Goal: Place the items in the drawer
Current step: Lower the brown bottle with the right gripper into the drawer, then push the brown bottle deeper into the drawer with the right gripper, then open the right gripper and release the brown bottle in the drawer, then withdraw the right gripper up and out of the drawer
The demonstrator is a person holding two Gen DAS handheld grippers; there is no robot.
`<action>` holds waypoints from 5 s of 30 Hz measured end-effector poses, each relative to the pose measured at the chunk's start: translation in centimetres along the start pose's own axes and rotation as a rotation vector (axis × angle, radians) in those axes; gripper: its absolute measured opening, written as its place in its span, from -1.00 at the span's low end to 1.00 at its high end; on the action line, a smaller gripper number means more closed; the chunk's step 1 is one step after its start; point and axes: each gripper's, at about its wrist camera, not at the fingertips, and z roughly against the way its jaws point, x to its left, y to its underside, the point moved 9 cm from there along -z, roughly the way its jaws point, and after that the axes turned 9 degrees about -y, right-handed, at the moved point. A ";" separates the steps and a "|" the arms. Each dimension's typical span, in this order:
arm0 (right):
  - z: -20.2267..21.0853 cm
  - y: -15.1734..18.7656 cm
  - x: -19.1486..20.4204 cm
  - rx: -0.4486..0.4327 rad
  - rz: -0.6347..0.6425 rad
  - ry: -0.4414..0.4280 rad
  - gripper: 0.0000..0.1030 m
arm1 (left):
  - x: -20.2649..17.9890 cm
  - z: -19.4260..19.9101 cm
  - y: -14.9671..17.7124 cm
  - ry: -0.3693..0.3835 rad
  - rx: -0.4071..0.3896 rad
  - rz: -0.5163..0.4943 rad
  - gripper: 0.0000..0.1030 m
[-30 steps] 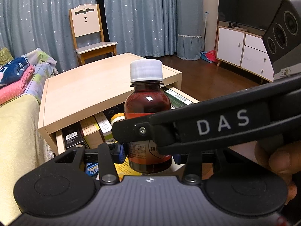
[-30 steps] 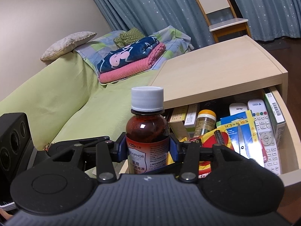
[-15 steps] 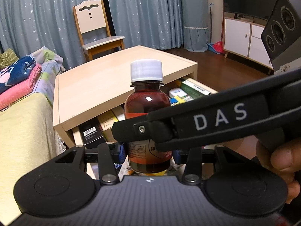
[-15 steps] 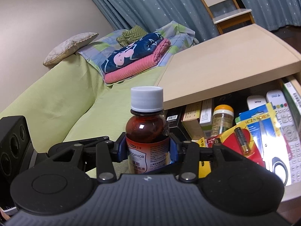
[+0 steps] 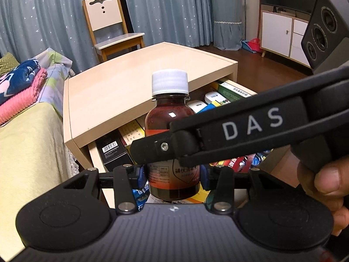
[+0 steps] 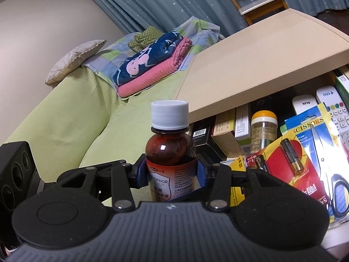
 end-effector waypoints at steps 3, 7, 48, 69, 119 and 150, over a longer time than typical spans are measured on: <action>-0.3 0.1 -0.3 0.004 -0.007 0.000 -0.21 | 0.1 -0.3 0.2 0.003 0.006 0.003 -0.04; -0.8 0.0 -0.8 0.010 -0.031 -0.003 -0.21 | 0.3 -0.7 0.3 0.007 0.014 0.005 -0.04; -4.0 -1.6 -4.6 0.066 -0.137 0.060 -0.20 | 5.3 -2.1 2.3 -0.090 0.079 0.017 0.00; -7.3 2.1 -4.5 0.303 -0.118 0.149 -0.20 | 8.7 -0.6 2.5 -0.164 0.080 0.012 0.00; -7.2 1.8 -4.7 0.280 -0.115 0.173 -0.07 | 8.9 -0.7 3.0 -0.147 0.080 0.029 0.00; 0.9 -0.8 -3.7 0.139 -0.060 0.212 0.17 | 4.2 0.4 1.4 -0.102 0.063 0.022 0.00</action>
